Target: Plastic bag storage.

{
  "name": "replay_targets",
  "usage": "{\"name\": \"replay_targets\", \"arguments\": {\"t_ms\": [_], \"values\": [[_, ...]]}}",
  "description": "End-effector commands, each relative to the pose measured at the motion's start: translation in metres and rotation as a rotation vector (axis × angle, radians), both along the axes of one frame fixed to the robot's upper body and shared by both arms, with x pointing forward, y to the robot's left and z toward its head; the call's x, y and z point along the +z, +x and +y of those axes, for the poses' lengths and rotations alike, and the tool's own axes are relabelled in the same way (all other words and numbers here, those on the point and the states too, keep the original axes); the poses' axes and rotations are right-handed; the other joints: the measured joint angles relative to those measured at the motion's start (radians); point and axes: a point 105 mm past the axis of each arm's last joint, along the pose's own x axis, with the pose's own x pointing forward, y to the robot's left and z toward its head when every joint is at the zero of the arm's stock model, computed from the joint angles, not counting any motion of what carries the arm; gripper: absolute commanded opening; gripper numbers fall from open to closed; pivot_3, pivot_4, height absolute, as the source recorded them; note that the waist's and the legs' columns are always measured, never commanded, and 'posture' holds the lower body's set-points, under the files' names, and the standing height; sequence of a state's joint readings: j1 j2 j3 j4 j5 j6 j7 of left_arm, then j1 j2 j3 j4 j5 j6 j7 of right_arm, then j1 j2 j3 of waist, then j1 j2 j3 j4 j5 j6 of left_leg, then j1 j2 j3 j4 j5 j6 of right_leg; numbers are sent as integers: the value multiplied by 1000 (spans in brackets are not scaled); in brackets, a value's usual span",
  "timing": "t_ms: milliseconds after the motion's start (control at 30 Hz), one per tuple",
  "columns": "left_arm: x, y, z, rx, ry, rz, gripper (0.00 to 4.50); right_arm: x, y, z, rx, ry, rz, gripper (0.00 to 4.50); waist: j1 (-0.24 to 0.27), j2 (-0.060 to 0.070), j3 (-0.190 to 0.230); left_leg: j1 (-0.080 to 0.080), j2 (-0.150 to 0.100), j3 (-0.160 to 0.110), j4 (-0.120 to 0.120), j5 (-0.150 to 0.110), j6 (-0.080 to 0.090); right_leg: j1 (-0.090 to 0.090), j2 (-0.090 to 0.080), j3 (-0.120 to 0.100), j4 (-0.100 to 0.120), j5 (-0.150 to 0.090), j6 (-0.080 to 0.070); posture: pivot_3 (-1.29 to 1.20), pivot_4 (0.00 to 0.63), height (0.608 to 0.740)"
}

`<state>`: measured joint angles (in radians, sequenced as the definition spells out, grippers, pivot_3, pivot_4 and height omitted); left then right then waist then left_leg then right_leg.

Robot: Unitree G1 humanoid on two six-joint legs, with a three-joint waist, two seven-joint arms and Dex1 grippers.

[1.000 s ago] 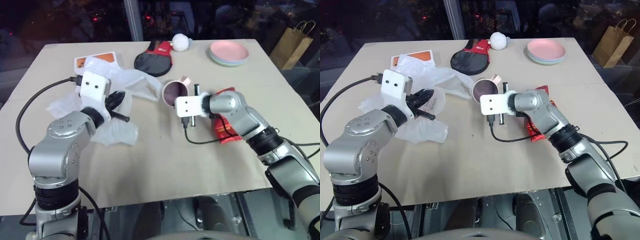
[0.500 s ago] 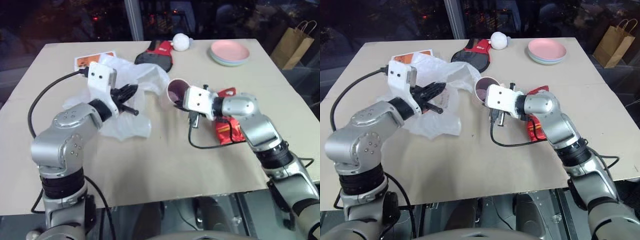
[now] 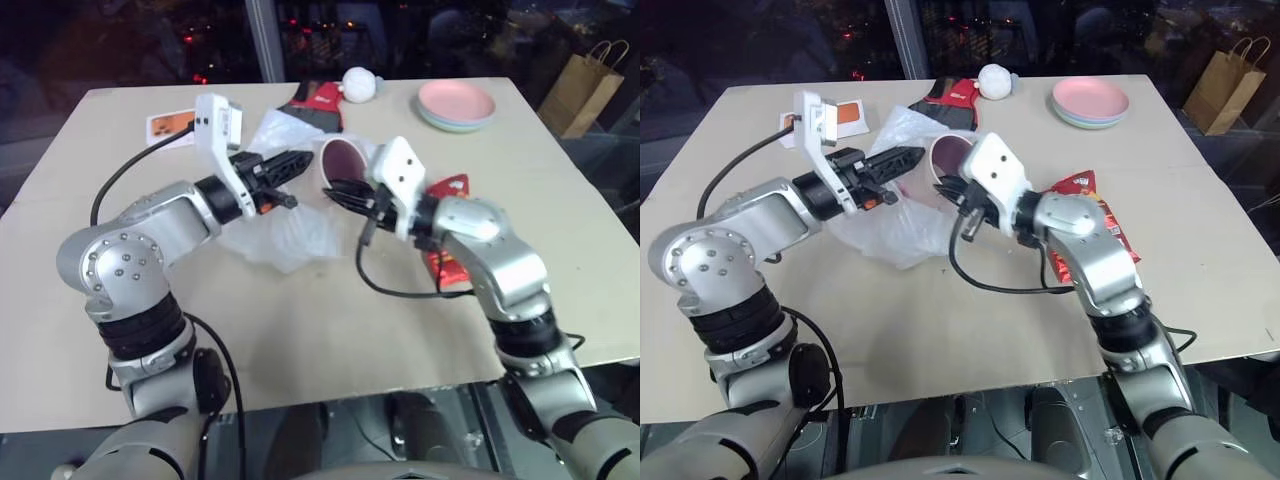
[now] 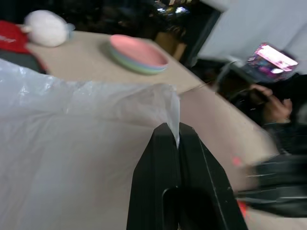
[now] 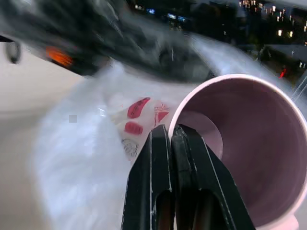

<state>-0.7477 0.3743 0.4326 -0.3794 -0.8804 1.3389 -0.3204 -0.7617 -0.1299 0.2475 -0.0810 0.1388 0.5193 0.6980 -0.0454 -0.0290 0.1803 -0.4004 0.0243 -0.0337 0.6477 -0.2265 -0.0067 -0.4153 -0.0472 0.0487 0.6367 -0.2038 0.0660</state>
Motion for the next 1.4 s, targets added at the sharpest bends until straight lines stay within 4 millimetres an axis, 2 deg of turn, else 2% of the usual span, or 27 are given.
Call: {"name": "replay_targets", "arguments": {"t_ms": [33, 233, 300, 333, 433, 467, 567, 633, 767, 833, 933, 1067, 1200, 1333, 1400], "values": [[14, -7, -3, -37, -29, -38, 0, 9, 19, 27, 14, 27, -64, 34, -1, 0, 0, 0, 0, 0, 0, 0, 0, 0, 0, 0, 0, 0, 0, 0, 150, 740], [10, -12, -3, -31, -11, -29, 0, 1, 41, 71, 46, 39, -57, 34, 0, 1, 1, 0, 0, 0, -1, 0, 0, 0, 0, 0, -1, 0, 0, 0, 150, 740], [8, -13, 1, 10, -9, -33, 0, -10, 40, 89, 99, 39, 18, 34, 0, 1, 1, 0, 0, 0, -3, 0, 0, 0, 0, 0, -2, 0, -1, 0, 150, 740], [7, -13, 4, 31, -7, -35, 0, -12, 43, 92, 86, 49, 38, 34, 0, 1, 1, 0, 0, 0, -5, 0, 0, 0, 0, 0, -3, 0, -1, 0, 150, 740], [5, -11, 12, 95, -4, -35, 0, -12, 46, 89, 92, 63, 34, 941, 8, 1, 1, 0, 0, -1, -8, 0, -1, 0, -1, -2, -6, 0, -1, 0, 150, 740], [4, -9, 16, 120, 0, -32, 0, -12, 48, 85, 82, 57, 15, 1435, 9, 1, 1, -2, 0, -3, -9, 0, -1, 0, -2, -3, -8, 0, -1, 0, 150, 740], [-3, -2, 27, 200, 27, -18, 0, -14, 54, 69, 50, 29, -40, 2975, 5, 1, 1, -4, -2, -3, -9, 1, -3, -2, -3, -4, -10, 0, -1, 0, 150, 740], [-10, 3, 33, 256, 83, -27, 0, -14, 54, 49, 44, 21, -75, 3891, 7, 1, 1, -4, -2, -3, -10, 2, -5, -2, -3, -4, -10, 0, -1, 0, 150, 740], [-12, 11, 35, 289, 89, -50, 0, -7, 46, 10, -4, 38, -90, 3891, 12, 1, 1, -7, -2, -4, -11, 2, -6, -3, -3, -6, -11, 0, -1, 0, 150, 740], [-13, 15, 34, 296, 98, -62, 0, 1, 40, -14, -69, 52, -97, 4316, 10, 1, 1, -12, -2, -4, -9, 2, -6, -9, -4, -5, -9, 0, -1, 0, 150, 740], [-15, 22, 31, 297, 102, -72, 0, 9, 19, -45, -146, 3, -152, 4448, 9, 1, 1, -16, -2, -4, -9, 3, -7, -14, -4, -5, -7, 0, -1, 0, 150, 740], [-20, 29, 26, 285, 113, -81, 0, 12, -19, -73, -203, -35, -145, 4448, 9, 1, 1, -15, -2, -3, -10, 2, -5, -15, -3, -4, -6, 0, -2, 0, 150, 740], [-22, 32, 20, 259, 144, -104, 0, 7, -43, -106, -338, -9, -37, 4448, 11, 1, 1, -15, -2, -2, -8, 1, -3, -15, -3, -4, -4, 0, -2, 0, 150, 740], [-23, 31, 15, 226, 173, -129, 0, -9, -60, -152, -538, 68, 138, 4448, 15, 1, 0, -16, -2, -2, -4, 1, -3, -15, -3, -3, -1, 0, -1, 0, 150, 740], [-25, 30, 12, 211, 209, -154, 0, -20, -70, -183, -671, 85, 206, 4448, 17, 1, 0, -15, -2, -3, -3, 1, -3, -14, -3, -4, 0, 0, -1, 0, 150, 740]]}}
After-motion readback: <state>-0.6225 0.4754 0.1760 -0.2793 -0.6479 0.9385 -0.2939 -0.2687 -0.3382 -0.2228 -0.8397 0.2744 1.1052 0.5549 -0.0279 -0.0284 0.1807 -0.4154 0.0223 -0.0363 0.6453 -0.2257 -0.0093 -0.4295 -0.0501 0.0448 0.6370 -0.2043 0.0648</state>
